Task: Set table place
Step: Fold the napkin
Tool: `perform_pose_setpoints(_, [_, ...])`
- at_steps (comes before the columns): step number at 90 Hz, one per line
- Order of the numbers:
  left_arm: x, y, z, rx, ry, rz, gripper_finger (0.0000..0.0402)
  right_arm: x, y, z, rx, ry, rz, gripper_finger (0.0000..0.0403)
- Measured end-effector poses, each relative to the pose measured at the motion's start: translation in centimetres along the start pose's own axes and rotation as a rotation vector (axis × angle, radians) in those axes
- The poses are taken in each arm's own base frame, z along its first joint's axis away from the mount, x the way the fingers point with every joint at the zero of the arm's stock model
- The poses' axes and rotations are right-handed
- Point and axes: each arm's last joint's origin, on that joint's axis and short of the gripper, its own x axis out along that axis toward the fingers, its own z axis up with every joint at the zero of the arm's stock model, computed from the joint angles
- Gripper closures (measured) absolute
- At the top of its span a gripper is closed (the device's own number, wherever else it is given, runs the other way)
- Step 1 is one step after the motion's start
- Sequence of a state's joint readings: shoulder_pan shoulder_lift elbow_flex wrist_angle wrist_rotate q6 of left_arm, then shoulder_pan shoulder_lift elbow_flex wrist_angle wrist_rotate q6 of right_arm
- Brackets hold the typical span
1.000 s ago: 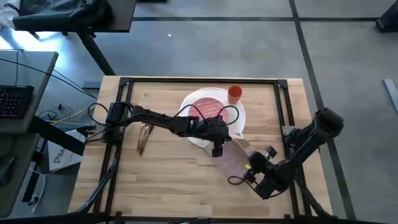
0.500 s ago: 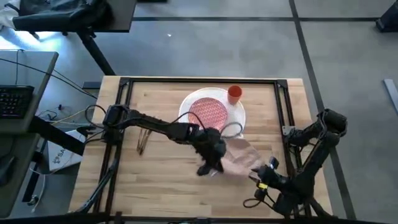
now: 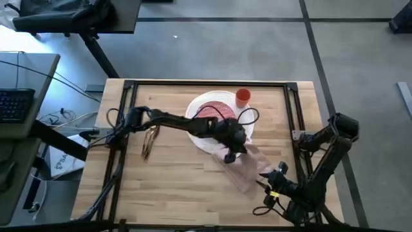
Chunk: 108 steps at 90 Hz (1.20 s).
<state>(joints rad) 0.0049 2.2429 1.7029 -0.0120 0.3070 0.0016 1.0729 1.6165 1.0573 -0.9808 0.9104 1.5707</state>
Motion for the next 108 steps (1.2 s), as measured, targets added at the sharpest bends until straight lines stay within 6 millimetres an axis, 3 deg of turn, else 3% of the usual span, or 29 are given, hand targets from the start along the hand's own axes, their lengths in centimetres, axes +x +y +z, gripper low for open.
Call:
perform_pose_setpoints(21, [1.2, 2.2, -1.7, -0.002, 0.002, 0.131, 0.0396, 0.3, 0.4, -0.3, 0.015, -0.004, 0.007, 0.0274])
perform_pose_setpoints(34, [1.0, 2.5, -1.3, 0.024, -0.021, 0.137, 0.0353, 1.3, 0.9, -0.7, 0.024, -0.006, -0.01, 0.0274])
perform_pose_setpoints(49, [0.6, 2.8, -0.1, 0.025, -0.037, 0.144, 0.0276, 4.3, 2.0, -1.3, 0.067, 0.012, -0.061, 0.0274])
perform_pose_setpoints(65, [-1.2, 2.2, 1.9, 0.017, 0.166, 0.138, 0.0238, 8.3, 1.6, -1.9, 0.144, 0.101, -0.211, 0.0274])
perform_pose_setpoints(76, [-3.0, 0.2, 2.4, 0.016, 0.334, 0.104, 0.0241, 9.6, 0.2, -2.2, 0.199, 0.194, -0.339, 0.0274])
perform_pose_setpoints(85, [-2.8, -2.5, 0.8, 0.044, 0.475, 0.048, 0.0252, 9.4, -1.4, -2.8, 0.254, 0.241, -0.413, 0.0274])
perform_pose_setpoints(95, [-1.7, -5.6, -1.4, 0.081, 0.558, 0.011, 0.0264, 7.8, -3.1, -3.4, 0.306, 0.303, -0.524, 0.0274])
perform_pose_setpoints(108, [-0.6, -8.5, -3.2, 0.163, 0.574, 0.139, 0.0274, 4.6, -3.8, -2.8, 0.366, 0.28, -0.58, 0.0274])
